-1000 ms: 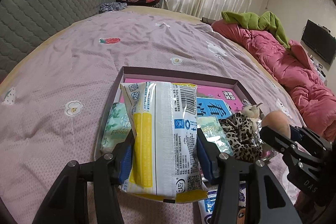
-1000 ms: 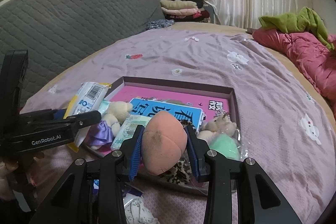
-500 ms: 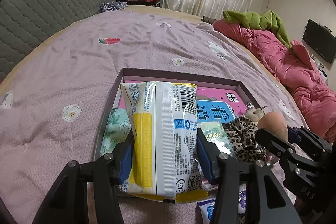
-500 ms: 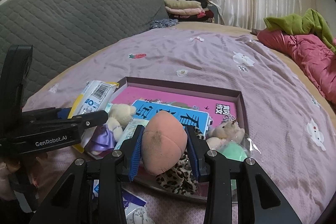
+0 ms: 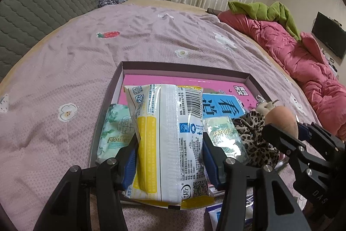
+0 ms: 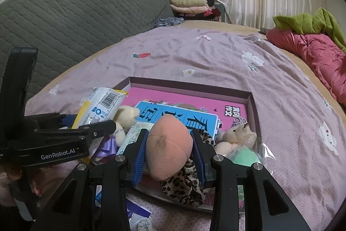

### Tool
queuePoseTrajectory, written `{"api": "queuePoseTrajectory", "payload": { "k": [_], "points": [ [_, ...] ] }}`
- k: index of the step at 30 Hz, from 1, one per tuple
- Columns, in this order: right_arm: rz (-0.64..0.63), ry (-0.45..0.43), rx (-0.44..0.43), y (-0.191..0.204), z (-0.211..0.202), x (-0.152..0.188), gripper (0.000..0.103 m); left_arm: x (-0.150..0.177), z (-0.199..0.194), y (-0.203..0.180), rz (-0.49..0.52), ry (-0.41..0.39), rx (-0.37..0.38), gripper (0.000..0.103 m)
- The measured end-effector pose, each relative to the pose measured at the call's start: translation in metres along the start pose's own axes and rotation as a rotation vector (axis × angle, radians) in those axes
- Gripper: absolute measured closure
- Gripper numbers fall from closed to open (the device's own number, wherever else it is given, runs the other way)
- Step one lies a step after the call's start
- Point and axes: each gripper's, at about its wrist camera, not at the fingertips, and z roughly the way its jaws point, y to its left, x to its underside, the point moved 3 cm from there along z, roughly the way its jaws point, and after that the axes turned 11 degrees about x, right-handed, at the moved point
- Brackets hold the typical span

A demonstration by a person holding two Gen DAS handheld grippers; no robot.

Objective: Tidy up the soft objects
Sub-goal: 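Lower the wipes pack and the sponge into the box and open both tools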

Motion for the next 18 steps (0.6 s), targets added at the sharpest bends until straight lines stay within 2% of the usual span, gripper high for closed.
{"api": "queuePoseTrajectory", "payload": {
  "k": [8, 18],
  "points": [
    [0.004, 0.031, -0.009, -0.001, 0.008, 0.005, 0.063, 0.000, 0.005, 0.001, -0.003, 0.010, 0.000, 0.050],
    [-0.050, 0.084, 0.000, 0.009, 0.020, 0.017, 0.062, -0.001, 0.008, 0.003, -0.003, 0.024, 0.001, 0.049]
  ]
}}
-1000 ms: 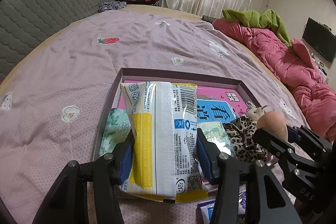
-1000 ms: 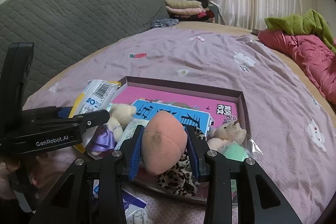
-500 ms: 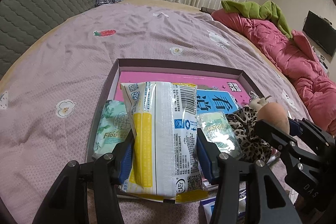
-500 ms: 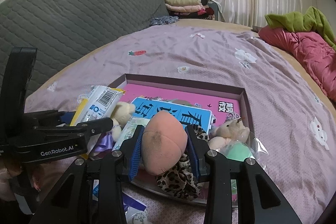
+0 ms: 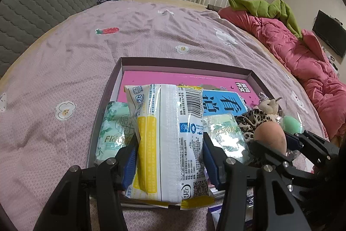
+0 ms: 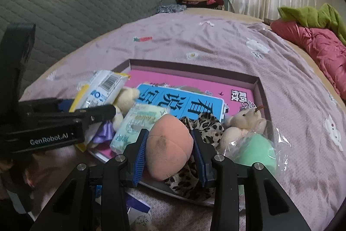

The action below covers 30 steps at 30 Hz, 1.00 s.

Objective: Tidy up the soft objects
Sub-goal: 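Lower the wipes pack and the sponge into the box and open both tools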

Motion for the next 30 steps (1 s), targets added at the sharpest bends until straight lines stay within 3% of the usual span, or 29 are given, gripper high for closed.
{"api": "queuePoseTrajectory", "payload": {
  "k": [8, 10, 13, 23, 30],
  "points": [
    [-0.018, 0.005, -0.011, 0.004, -0.001, 0.002, 0.058, -0.001, 0.001, -0.001, 0.009, 0.001, -0.009, 0.048],
    [-0.017, 0.005, -0.016, 0.004, -0.002, 0.002, 0.048, -0.001, 0.001, -0.001, 0.011, 0.003, -0.010, 0.048],
    [-0.021, -0.002, -0.024, 0.006, -0.004, 0.001, 0.044, -0.002, 0.001, -0.001, 0.018, 0.006, -0.013, 0.048],
    [-0.012, -0.086, -0.018, 0.002, -0.024, -0.009, 0.043, -0.002, 0.001, -0.003, 0.035, 0.007, -0.029, 0.044],
    [-0.001, -0.091, -0.004, -0.005, -0.028, -0.010, 0.042, -0.002, 0.000, -0.004, 0.045, 0.008, -0.022, 0.042]
  ]
}}
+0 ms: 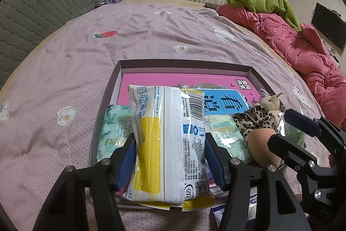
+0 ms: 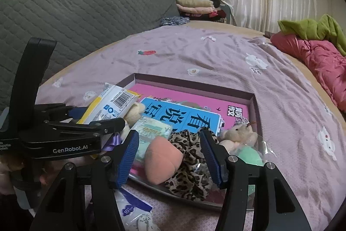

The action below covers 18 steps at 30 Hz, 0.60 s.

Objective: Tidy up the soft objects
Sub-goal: 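Lower the wipes pack and the sponge into the box and open both tools, then withdraw both tools from the box toward the purple pack and floral scrunchie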

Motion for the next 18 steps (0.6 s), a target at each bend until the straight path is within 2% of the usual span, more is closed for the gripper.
{"api": "queuePoseTrajectory", "payload": {
  "k": [3, 6, 18],
  "points": [
    [0.000, -0.002, 0.004, -0.002, -0.001, 0.000, 0.041, -0.001, -0.003, -0.001, 0.001, -0.010, 0.013, 0.040],
    [0.002, -0.009, 0.010, -0.003, -0.003, 0.000, 0.035, -0.002, -0.009, -0.004, 0.009, -0.026, 0.024, 0.039],
    [0.005, -0.010, 0.019, -0.006, -0.005, 0.001, 0.034, -0.006, -0.024, -0.011, 0.036, -0.062, 0.041, 0.039]
  ]
}}
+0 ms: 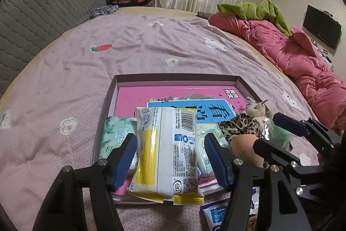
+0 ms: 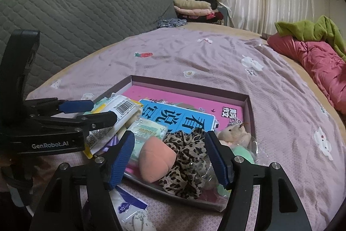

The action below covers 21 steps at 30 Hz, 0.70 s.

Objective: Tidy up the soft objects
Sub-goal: 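Withdraw both tools from the box toward the purple pack and floral scrunchie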

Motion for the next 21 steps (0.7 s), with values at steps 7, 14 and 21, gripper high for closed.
{"api": "queuePoseTrajectory", "payload": {
  "k": [7, 14, 21],
  "points": [
    [0.005, -0.003, 0.017, -0.006, -0.004, 0.002, 0.033, -0.002, -0.013, 0.000, 0.005, -0.037, 0.010, 0.038],
    [0.010, -0.001, 0.033, -0.012, -0.008, 0.004, 0.032, -0.001, -0.021, -0.002, 0.018, -0.053, 0.017, 0.038],
    [0.001, 0.018, 0.056, -0.013, -0.004, 0.007, 0.030, 0.003, -0.017, -0.003, 0.018, -0.033, 0.014, 0.037]
  ]
}}
